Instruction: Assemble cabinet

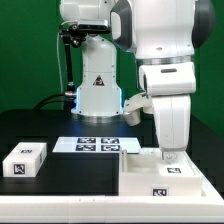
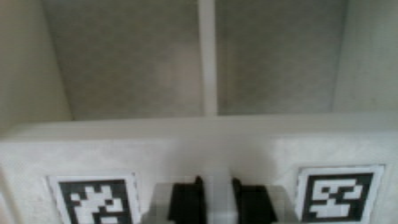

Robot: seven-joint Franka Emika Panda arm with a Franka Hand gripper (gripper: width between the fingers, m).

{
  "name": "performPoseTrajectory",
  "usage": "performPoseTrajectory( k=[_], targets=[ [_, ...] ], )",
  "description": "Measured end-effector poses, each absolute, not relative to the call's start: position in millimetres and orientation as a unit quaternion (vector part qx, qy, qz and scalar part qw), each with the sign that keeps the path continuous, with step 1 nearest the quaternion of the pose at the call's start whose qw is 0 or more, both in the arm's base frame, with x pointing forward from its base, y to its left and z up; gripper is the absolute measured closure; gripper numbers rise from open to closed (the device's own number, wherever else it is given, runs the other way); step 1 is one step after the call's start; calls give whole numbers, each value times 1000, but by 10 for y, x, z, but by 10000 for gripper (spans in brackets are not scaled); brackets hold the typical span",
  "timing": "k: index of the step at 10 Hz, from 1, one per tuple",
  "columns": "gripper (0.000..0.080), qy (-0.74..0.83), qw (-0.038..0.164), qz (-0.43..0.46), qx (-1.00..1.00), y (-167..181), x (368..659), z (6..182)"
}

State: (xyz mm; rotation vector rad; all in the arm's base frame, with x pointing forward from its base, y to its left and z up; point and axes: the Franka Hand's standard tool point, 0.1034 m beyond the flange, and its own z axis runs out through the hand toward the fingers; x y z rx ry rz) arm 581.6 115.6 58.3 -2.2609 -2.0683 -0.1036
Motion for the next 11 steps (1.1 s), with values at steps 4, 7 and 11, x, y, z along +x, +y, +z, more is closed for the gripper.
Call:
performPoseTrajectory(
  k=[4, 7, 11],
  targets=[
    [405, -673, 31, -37, -738, 1169, 5839, 679],
    [171, -670, 9, -48, -740, 1223, 5528, 960],
    [150, -670, 9, -45, -741, 1199, 5479, 945]
  ],
)
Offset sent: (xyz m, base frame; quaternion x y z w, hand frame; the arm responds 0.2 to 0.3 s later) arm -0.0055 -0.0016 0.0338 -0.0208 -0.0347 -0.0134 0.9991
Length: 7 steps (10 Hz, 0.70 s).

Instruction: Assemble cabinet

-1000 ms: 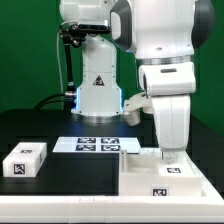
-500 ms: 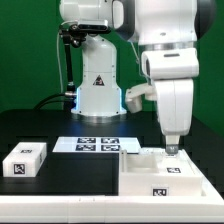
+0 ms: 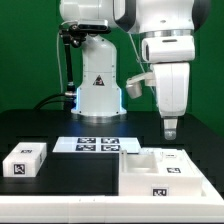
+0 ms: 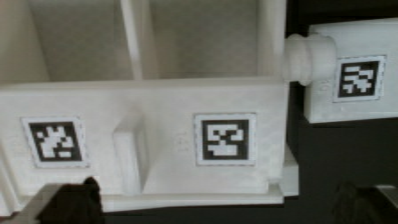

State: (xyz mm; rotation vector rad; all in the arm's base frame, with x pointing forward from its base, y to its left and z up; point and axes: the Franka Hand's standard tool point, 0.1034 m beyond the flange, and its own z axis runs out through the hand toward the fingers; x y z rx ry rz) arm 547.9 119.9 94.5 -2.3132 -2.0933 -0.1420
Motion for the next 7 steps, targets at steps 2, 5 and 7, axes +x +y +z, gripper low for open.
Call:
performPoseTrajectory(
  k=[2, 5, 7],
  targets=[
    [150, -670, 9, -46, -741, 1194, 5467, 946],
    [150, -675, 1, -50, -736, 1116, 4879, 825],
    [150, -675, 3, -47, -736, 1102, 4765, 785]
  ],
)
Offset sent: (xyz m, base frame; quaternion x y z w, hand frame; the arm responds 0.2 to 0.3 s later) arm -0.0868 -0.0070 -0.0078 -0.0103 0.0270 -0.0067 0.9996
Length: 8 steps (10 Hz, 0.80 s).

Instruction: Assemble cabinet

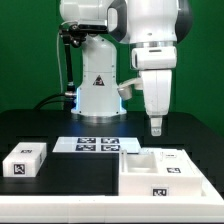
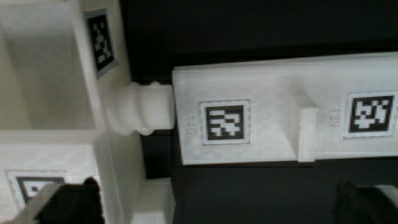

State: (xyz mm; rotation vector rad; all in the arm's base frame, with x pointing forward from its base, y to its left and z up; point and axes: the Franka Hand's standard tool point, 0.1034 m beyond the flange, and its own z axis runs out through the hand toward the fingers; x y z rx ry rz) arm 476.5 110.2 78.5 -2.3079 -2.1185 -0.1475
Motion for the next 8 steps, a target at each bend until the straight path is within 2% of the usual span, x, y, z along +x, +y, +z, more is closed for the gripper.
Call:
performPoseTrajectory(
  k=[4, 6, 8],
  targets=[
    [150, -669, 9, -37, -742, 1134, 4697, 729],
    [150, -675, 13, -41, -737, 1161, 4482, 608],
    [150, -695, 17, -54, -717, 1105, 4282, 408]
  ],
)
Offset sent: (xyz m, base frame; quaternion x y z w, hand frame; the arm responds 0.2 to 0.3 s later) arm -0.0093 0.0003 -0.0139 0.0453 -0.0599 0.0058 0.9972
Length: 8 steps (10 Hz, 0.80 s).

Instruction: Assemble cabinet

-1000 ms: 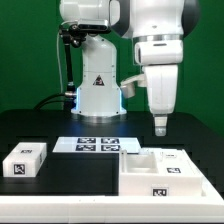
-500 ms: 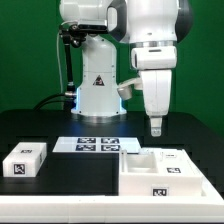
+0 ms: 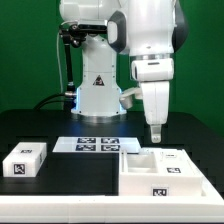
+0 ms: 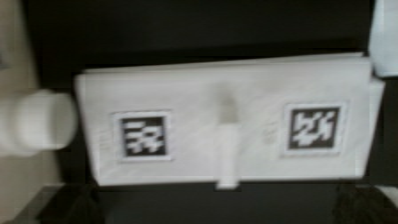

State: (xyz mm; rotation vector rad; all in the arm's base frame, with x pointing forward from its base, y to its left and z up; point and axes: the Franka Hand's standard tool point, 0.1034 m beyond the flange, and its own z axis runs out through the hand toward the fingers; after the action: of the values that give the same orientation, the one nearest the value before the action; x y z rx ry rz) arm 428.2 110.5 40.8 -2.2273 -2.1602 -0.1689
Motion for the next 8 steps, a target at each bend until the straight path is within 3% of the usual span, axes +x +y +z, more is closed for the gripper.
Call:
performPoseTrajectory(
  k=[4, 8],
  targets=[
    [150, -689, 19, -56, -722, 1096, 4276, 370],
    [150, -686, 37, -56, -724, 1186, 4276, 136]
  ],
)
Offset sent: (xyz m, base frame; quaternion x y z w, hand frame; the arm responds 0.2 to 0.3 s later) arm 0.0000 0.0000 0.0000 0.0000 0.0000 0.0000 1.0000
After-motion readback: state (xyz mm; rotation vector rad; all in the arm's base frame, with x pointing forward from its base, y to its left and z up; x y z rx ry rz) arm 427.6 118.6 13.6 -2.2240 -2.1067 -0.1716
